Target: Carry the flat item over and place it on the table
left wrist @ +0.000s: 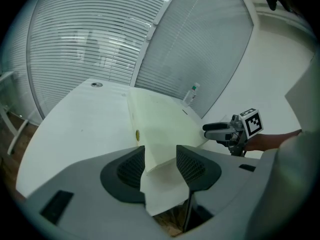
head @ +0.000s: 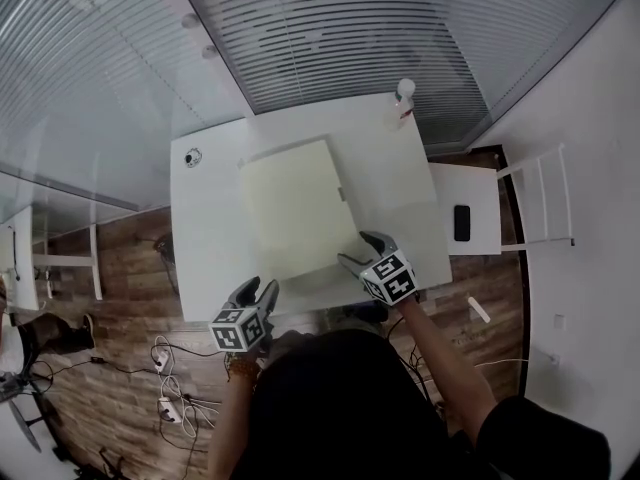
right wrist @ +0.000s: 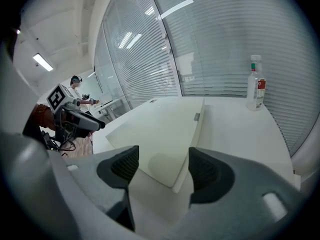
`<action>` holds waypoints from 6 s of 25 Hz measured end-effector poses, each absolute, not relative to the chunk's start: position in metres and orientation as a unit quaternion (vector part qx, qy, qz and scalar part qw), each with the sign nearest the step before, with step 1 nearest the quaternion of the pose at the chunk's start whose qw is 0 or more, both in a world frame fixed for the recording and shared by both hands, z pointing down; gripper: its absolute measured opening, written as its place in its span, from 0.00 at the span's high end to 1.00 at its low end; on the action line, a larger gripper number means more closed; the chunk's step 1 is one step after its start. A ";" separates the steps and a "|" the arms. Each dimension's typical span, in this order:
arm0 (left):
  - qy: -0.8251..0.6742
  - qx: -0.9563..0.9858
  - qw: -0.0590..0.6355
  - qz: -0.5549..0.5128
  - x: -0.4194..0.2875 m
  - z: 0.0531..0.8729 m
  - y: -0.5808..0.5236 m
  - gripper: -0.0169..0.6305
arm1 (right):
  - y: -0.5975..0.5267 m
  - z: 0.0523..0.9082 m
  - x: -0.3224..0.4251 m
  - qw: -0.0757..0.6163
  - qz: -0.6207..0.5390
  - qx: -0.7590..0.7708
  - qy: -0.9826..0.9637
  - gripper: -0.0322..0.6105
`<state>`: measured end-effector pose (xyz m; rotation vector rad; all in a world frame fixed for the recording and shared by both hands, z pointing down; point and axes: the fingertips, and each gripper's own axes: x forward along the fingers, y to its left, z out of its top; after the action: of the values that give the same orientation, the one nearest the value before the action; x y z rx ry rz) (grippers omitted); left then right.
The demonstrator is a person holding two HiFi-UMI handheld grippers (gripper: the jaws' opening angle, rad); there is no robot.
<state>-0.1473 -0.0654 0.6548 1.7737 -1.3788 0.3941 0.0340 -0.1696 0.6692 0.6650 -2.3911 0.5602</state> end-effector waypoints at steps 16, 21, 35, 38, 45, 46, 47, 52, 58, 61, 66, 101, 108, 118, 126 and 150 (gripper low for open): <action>-0.525 0.730 0.416 0.137 -0.148 0.646 -0.033 0.66 | -0.115 0.652 0.022 0.315 0.200 0.264 -0.890 0.47; -0.526 0.734 0.409 0.134 -0.154 0.644 -0.021 0.66 | -0.105 0.649 0.014 0.319 0.197 0.265 -0.888 0.47; -0.533 0.736 0.396 0.131 -0.165 0.634 0.003 0.67 | -0.074 0.636 0.001 0.328 0.180 0.258 -0.891 0.47; -0.528 0.738 0.398 0.133 -0.161 0.633 0.010 0.67 | -0.068 0.634 0.004 0.328 0.179 0.261 -0.890 0.47; -0.524 0.743 0.394 0.135 -0.151 0.629 0.037 0.69 | -0.048 0.629 0.004 0.321 0.185 0.263 -0.891 0.47; -0.523 0.744 0.394 0.135 -0.150 0.628 0.039 0.69 | -0.045 0.628 0.004 0.321 0.184 0.263 -0.891 0.47; -0.521 0.744 0.395 0.135 -0.149 0.629 0.042 0.69 | -0.043 0.626 0.004 0.320 0.183 0.262 -0.892 0.47; -0.517 0.748 0.393 0.138 -0.141 0.625 0.055 0.69 | -0.029 0.620 0.006 0.313 0.189 0.264 -0.893 0.47; -0.522 0.755 0.372 0.136 -0.137 0.610 0.051 0.69 | -0.024 0.613 0.010 0.306 0.183 0.266 -0.896 0.47; -0.528 0.760 0.354 0.138 -0.135 0.599 0.045 0.69 | -0.025 0.607 0.010 0.301 0.179 0.267 -0.898 0.47; -0.523 0.772 0.338 0.128 -0.123 0.582 0.031 0.69 | -0.030 0.596 0.011 0.288 0.175 0.268 -0.903 0.47; -0.524 0.813 0.211 0.141 -0.095 0.510 -0.026 0.83 | -0.058 0.491 0.001 0.146 0.095 0.293 -0.940 0.88; -0.523 0.823 0.184 0.124 -0.088 0.479 -0.037 0.86 | -0.063 0.464 -0.002 0.123 0.072 0.298 -0.944 0.88; -0.535 0.832 0.108 0.102 -0.080 0.435 -0.051 0.88 | -0.067 0.434 0.006 0.105 0.026 0.331 -0.937 0.92; -0.548 0.830 0.041 0.091 -0.075 0.415 -0.059 0.89 | -0.077 0.418 0.011 0.085 -0.006 0.372 -0.924 0.94; -0.578 0.810 0.038 0.091 -0.081 0.419 -0.077 0.89 | -0.101 0.409 0.036 0.080 -0.037 0.432 -0.898 0.95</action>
<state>-0.0814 -0.0767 0.4190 2.4852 -1.7746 0.2783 0.0357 -0.1007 0.4089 1.2908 -2.6844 -0.1112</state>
